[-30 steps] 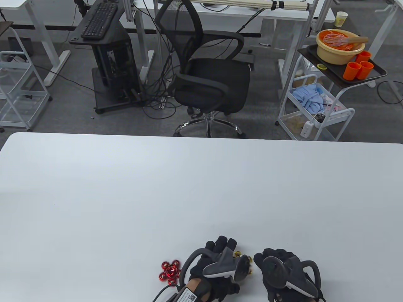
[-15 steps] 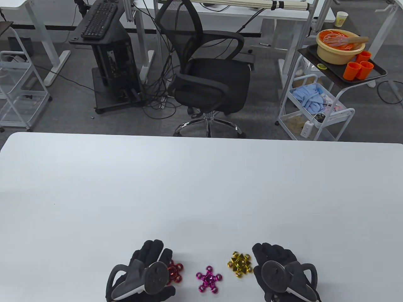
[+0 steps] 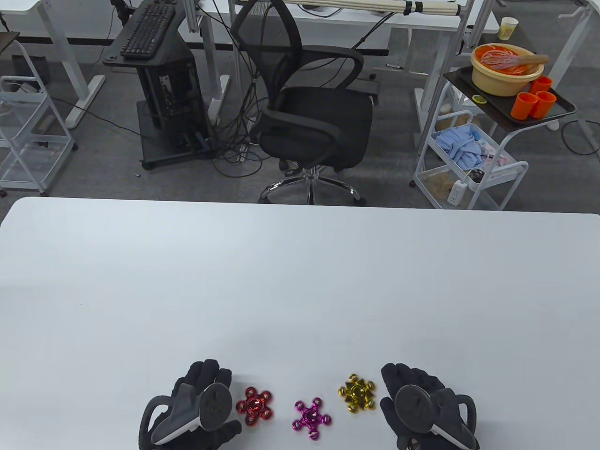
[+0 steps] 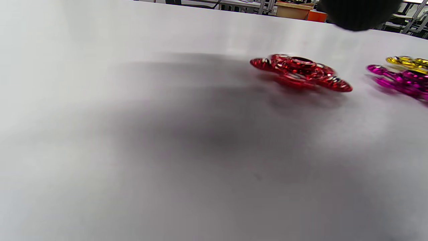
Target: Flick fidget spinner to spin
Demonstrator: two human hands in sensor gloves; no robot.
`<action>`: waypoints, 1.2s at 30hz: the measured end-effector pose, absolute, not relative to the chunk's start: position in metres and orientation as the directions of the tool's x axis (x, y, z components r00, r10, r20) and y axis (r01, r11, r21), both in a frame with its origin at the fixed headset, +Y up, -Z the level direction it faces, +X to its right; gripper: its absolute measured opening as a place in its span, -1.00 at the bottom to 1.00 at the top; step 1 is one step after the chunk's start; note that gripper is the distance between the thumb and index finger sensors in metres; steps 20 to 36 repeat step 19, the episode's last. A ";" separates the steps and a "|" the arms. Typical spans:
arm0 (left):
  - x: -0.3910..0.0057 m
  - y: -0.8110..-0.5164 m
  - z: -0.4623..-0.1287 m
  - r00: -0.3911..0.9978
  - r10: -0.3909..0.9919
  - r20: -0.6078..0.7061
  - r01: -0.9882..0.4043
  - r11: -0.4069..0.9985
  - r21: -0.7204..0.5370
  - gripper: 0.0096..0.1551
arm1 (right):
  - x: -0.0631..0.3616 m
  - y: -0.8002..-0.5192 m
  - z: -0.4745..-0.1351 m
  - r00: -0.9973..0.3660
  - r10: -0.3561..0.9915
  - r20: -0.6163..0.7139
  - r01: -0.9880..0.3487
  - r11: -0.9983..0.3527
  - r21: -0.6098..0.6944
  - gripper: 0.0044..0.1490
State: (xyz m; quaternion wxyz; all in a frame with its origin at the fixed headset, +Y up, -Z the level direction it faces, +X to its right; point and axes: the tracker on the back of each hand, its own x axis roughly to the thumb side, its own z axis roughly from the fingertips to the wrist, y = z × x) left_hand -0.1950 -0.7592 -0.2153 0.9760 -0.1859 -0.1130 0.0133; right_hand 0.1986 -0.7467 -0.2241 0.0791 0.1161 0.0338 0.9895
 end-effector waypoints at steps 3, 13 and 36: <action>-0.195 -0.759 -0.216 0.975 0.070 0.212 0.014 0.930 -0.368 0.12 | 0.196 -0.746 -0.223 -0.957 0.157 0.244 -0.138 -0.986 0.091 -0.21; -0.196 -0.758 -0.215 0.977 0.070 0.199 0.010 0.927 -0.376 0.12 | 0.192 -0.745 -0.220 -0.950 0.154 0.270 -0.134 -0.987 0.091 -0.20; -0.196 -0.759 -0.216 0.979 0.065 0.195 0.015 0.924 -0.383 0.12 | 0.188 -0.746 -0.219 -0.945 0.149 0.292 -0.121 -0.986 0.112 -0.20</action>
